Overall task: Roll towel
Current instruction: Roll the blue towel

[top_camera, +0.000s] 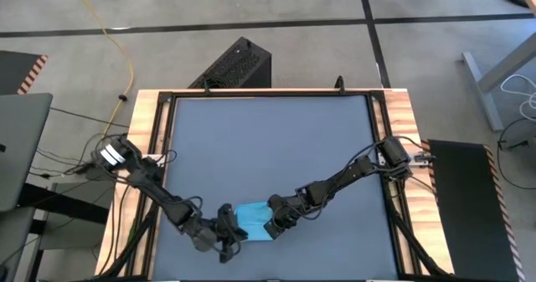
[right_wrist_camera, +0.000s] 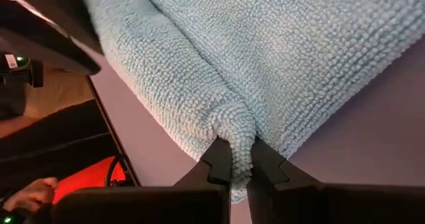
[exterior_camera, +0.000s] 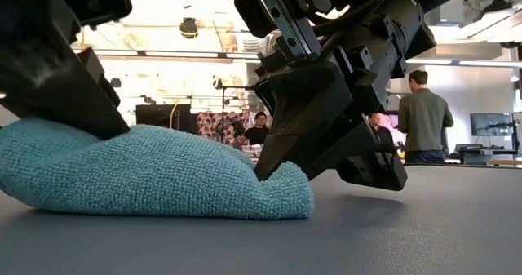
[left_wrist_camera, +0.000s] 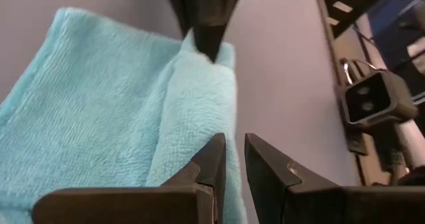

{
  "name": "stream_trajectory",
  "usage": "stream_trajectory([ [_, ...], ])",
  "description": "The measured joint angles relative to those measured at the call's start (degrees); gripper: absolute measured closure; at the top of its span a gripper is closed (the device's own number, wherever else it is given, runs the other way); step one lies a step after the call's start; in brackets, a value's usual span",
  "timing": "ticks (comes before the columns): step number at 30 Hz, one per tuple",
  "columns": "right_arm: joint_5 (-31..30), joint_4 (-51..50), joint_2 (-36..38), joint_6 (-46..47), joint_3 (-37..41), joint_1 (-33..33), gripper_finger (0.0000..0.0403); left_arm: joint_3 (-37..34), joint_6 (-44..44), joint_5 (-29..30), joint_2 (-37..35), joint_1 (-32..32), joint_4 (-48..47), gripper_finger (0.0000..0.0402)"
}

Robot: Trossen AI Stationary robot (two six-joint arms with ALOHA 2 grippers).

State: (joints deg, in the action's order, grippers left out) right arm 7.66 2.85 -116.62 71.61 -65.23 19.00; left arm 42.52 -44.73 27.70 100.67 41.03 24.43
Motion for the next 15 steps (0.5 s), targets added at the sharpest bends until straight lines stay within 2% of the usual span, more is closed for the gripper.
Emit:
stream_trajectory([
  [7,-0.03,0.12,0.00,1.69,0.01,0.02,0.0356,0.02,-2.17,1.06,0.58,-0.09,-1.97,0.0356],
  [15,0.52,0.31,-0.04,5.05,0.11,-0.59,0.0294,0.07,-6.91,1.27,0.58,-0.11,-6.80,0.0356],
])
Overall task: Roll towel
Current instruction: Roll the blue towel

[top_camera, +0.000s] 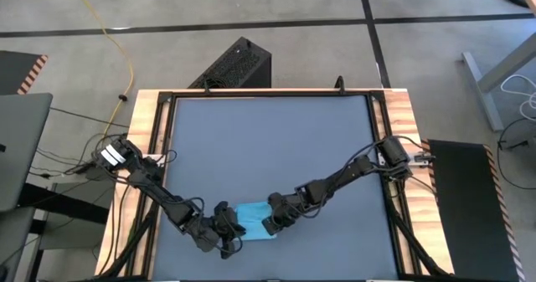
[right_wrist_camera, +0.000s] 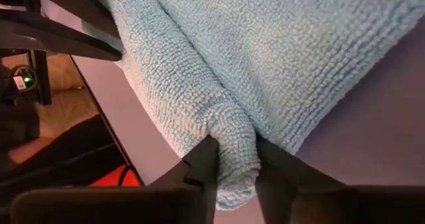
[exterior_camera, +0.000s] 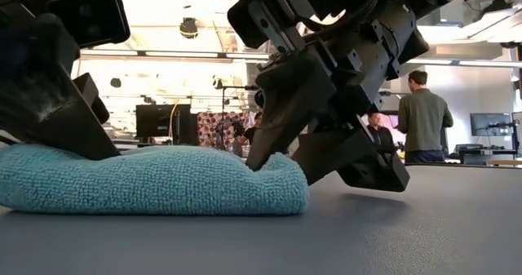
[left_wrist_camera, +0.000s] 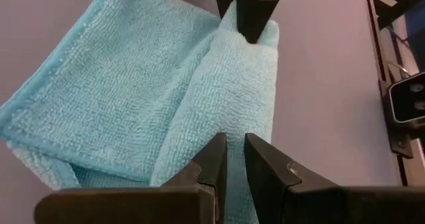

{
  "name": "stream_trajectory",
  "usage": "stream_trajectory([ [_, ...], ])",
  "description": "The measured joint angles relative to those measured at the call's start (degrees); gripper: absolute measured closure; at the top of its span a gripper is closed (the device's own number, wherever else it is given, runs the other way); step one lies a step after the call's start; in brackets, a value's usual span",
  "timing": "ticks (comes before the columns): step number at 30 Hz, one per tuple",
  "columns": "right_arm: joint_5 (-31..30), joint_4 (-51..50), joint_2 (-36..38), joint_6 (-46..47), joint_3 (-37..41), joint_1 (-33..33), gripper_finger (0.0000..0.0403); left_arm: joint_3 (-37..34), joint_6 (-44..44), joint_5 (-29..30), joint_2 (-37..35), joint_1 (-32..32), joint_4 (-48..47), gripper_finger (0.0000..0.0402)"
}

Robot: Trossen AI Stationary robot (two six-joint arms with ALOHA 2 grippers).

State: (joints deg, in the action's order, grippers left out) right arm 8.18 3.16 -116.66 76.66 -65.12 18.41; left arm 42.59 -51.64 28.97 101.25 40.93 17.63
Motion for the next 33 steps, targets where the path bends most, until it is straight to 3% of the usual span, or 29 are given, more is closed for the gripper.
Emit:
stream_trajectory([
  [9,1.55,0.54,1.77,-0.44,0.12,-0.19,0.0243,0.00,-1.61,-1.22,0.00,-0.24,-1.10,0.0356],
  [33,-3.24,-12.34,12.17,-7.90,0.09,0.36,0.0243,0.00,-2.64,-1.68,-0.01,-0.22,-1.99,0.0356],
])
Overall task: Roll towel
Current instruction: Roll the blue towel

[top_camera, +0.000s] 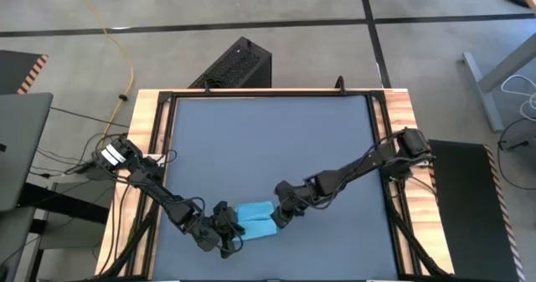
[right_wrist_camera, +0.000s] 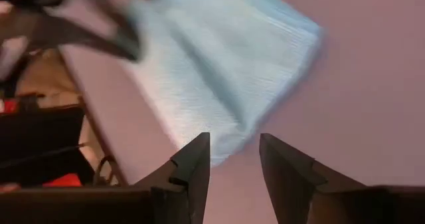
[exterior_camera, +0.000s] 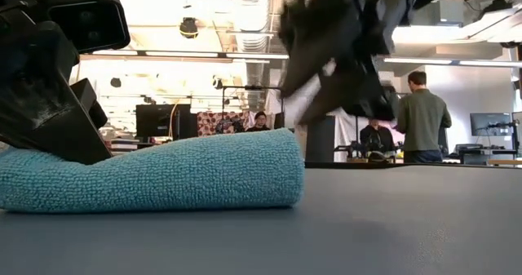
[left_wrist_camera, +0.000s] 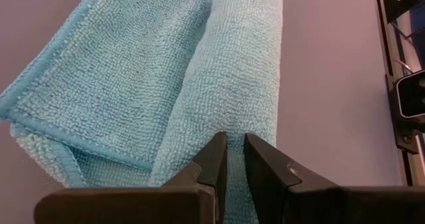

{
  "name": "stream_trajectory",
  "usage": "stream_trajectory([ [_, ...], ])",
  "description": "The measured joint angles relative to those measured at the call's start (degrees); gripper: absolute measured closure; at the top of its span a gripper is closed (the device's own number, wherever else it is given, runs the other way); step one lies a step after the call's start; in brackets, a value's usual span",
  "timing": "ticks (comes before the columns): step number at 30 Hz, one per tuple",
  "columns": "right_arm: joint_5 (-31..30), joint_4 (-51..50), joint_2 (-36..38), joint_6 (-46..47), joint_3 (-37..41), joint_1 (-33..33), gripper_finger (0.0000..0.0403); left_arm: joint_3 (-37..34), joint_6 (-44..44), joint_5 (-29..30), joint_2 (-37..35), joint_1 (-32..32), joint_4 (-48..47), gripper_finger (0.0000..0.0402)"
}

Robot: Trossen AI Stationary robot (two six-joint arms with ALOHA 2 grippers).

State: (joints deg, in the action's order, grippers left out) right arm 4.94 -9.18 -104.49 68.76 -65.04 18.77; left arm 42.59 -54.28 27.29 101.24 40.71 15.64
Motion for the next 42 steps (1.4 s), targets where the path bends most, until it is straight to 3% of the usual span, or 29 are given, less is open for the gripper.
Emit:
stream_trajectory([
  [6,-5.19,5.36,2.06,-18.82,-0.13,4.91,0.0243,0.00,0.00,-0.12,-0.01,-0.23,0.10,0.0356],
  [13,-19.69,7.39,2.04,-45.50,-0.13,12.89,0.0243,-0.02,0.15,-2.11,-0.01,-1.70,0.35,0.0356],
  [16,-22.74,9.07,2.04,-54.45,-0.14,14.49,0.0241,-0.02,0.20,-3.12,-0.01,-2.26,0.44,0.0356],
  [22,-22.19,10.69,0.35,-61.11,-0.09,14.49,0.0208,-0.07,0.61,-4.20,-0.01,-2.62,0.62,0.0356],
  [28,-18.23,18.85,-2.91,-70.55,-0.26,13.64,0.0172,-0.07,0.58,-4.46,-0.01,-2.63,0.81,0.0356],
  [35,-17.92,16.32,-4.70,-82.61,-0.18,13.78,0.0169,-0.07,0.59,-5.04,-0.01,-2.82,1.25,0.0356],
  [42,-22.92,16.93,-8.28,-85.93,-0.44,15.77,0.0170,-0.07,0.57,-5.51,-0.01,-2.82,1.42,0.0356],
])
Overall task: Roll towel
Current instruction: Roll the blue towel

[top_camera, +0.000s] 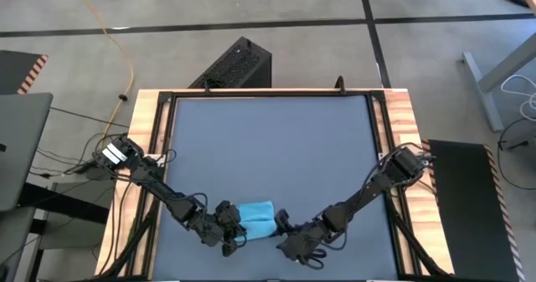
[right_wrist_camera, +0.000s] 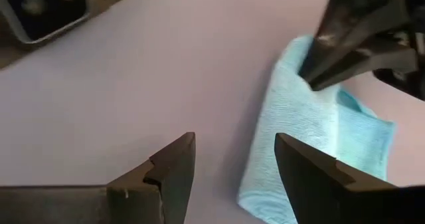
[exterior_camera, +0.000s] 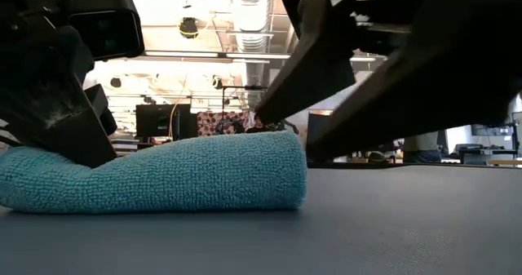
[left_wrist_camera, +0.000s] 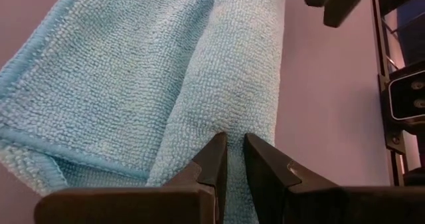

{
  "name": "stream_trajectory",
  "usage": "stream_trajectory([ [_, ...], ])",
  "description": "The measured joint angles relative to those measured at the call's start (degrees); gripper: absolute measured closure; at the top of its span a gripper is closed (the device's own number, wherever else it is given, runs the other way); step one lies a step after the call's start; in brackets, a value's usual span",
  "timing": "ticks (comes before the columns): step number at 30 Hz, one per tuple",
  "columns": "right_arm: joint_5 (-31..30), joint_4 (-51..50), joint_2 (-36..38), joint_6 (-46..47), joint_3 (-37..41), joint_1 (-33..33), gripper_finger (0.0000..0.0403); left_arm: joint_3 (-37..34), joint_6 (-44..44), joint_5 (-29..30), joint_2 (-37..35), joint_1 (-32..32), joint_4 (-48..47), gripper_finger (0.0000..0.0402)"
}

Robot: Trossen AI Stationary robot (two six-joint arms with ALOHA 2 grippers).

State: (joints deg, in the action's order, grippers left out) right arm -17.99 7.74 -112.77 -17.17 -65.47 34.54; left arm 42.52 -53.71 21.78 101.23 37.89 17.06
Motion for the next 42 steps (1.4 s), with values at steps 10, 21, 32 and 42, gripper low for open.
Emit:
stream_trajectory([
  [10,-4.63,0.14,-0.11,0.16,-0.04,-0.25,0.0171,0.00,0.06,-0.13,0.00,-0.02,-0.04,0.0356],
  [21,-1.21,-1.22,-1.20,1.25,0.02,-3.49,0.0171,0.00,0.74,-0.05,0.00,-0.04,-0.04,0.0356],
  [32,-2.73,-0.62,-3.78,11.42,0.08,-3.65,0.0180,0.00,0.72,-0.26,0.00,-0.07,0.28,0.0356],
  [42,1.06,0.85,-3.98,27.68,0.07,-5.62,0.0325,0.00,-0.29,-2.84,0.00,-0.11,0.44,0.0356],
])
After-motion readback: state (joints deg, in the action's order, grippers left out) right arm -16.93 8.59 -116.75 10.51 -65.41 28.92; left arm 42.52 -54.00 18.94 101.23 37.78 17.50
